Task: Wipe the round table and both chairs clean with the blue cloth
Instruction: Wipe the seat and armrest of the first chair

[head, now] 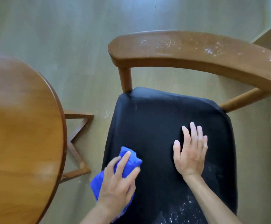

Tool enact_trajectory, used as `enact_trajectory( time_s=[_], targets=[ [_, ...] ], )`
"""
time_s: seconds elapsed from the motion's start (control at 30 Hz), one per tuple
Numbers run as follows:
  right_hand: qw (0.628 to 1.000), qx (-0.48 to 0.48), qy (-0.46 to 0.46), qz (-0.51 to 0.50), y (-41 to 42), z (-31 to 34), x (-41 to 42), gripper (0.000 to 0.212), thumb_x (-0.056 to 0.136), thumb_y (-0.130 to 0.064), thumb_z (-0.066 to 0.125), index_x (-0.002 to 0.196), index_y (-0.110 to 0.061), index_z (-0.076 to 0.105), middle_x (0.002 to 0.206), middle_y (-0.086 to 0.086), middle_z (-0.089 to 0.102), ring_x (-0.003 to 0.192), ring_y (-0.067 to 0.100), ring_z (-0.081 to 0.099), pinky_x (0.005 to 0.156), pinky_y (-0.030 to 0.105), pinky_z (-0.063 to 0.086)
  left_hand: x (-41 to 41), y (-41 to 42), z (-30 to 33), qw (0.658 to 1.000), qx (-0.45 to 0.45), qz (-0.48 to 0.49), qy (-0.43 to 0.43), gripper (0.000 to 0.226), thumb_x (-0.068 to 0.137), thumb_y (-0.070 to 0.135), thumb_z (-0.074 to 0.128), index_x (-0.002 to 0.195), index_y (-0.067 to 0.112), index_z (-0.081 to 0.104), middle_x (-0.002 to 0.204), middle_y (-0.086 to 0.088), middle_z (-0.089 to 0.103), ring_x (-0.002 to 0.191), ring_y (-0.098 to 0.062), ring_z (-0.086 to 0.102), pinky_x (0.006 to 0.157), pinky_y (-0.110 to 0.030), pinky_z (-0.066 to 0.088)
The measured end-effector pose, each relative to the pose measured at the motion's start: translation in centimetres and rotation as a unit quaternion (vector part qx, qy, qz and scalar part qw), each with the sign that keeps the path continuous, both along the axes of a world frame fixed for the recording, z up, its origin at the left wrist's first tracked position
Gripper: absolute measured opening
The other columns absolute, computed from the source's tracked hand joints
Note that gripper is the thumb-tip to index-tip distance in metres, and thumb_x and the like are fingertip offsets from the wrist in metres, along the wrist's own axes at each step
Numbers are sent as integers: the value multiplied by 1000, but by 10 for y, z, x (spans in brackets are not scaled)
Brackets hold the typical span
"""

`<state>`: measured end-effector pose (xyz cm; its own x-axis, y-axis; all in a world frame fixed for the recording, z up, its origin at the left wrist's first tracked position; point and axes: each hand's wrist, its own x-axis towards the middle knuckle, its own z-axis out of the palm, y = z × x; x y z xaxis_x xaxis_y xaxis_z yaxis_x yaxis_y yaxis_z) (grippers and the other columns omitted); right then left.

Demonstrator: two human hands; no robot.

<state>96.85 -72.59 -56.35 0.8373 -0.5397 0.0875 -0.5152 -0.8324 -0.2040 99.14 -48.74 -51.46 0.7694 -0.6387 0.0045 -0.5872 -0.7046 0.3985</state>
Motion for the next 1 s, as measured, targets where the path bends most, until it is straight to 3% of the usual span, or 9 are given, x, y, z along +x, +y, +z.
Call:
enact_trajectory(
  time_s=[0.1, 0.23, 0.37, 0.47, 0.63, 0.77, 0.83, 0.9, 1.0],
  targets=[
    [1000, -6, 5, 3, -1, -2, -1, 55, 92, -34, 38, 142, -9, 43, 155, 12, 30, 145, 32, 21, 118, 51, 15, -9, -1, -1, 999, 18, -34, 13, 31, 60, 6, 76, 87, 21, 74, 126, -17, 61, 95, -39, 58, 70, -43, 53],
    [1000, -17, 3, 11, -2, -6, -2, 56, 92, -34, 38, 142, -10, 43, 154, 12, 31, 145, 32, 22, 118, 51, 15, 58, -66, 5, 999, 4, -20, -33, 26, 71, 6, 71, 92, 20, 72, 129, -16, 60, 94, -41, 60, 70, -43, 52],
    [1000, -17, -7, 9, -3, -8, -4, 56, 91, -35, 40, 142, -12, 42, 154, 11, 32, 145, 31, 21, 118, 50, 14, 162, -154, -6, 997, 20, 53, -61, 28, 89, 20, 51, 115, 24, 61, 148, -10, 39, 113, -38, 46, 85, -43, 42],
    [1000, -10, -15, 9, -3, -8, -2, 56, 91, -35, 42, 142, -13, 43, 154, 10, 33, 145, 30, 22, 118, 51, 15, 199, -173, -15, 993, 62, 87, -46, 29, 91, 29, 49, 119, 29, 56, 147, -3, 35, 113, -34, 42, 87, -39, 37],
    [1000, -5, 0, 6, -3, -5, -1, 56, 90, -35, 42, 141, -13, 45, 153, 11, 35, 144, 32, 25, 116, 53, 18, 95, -106, 2, 998, -6, 47, -44, 24, 76, 10, 68, 99, 16, 71, 133, -17, 55, 95, -41, 54, 73, -45, 49],
    [1000, 0, 3, 3, -3, -4, -1, 55, 90, -36, 41, 140, -13, 46, 152, 10, 36, 143, 32, 26, 116, 53, 19, -15, -34, 2, 992, 41, -116, -25, 31, 76, 17, 66, 100, 35, 70, 125, -11, 61, 88, -36, 69, 64, -41, 58],
    [1000, 5, -5, 1, -4, -5, -2, 54, 91, -35, 42, 140, -13, 46, 152, 10, 36, 143, 32, 27, 116, 52, 19, -30, -26, -1, 986, 93, -137, -9, 31, 79, 22, 59, 96, 43, 73, 123, -5, 62, 89, -29, 70, 60, -35, 59],
    [1000, 12, -10, 1, -2, -5, -2, 54, 91, -34, 41, 140, -14, 45, 152, 10, 36, 143, 31, 26, 116, 51, 18, -21, -39, -6, 996, 39, -86, 0, 30, 62, 9, 71, 80, 32, 75, 117, -13, 67, 91, -32, 61, 58, -38, 53],
    [1000, 11, -7, 1, -3, -5, -2, 53, 91, -32, 40, 140, -13, 45, 152, 11, 37, 143, 31, 26, 116, 51, 18, 12, -83, -4, 995, -3, -84, -49, 28, 63, 7, 74, 87, 22, 71, 124, -16, 63, 94, -35, 55, 66, -42, 50]
  ],
)
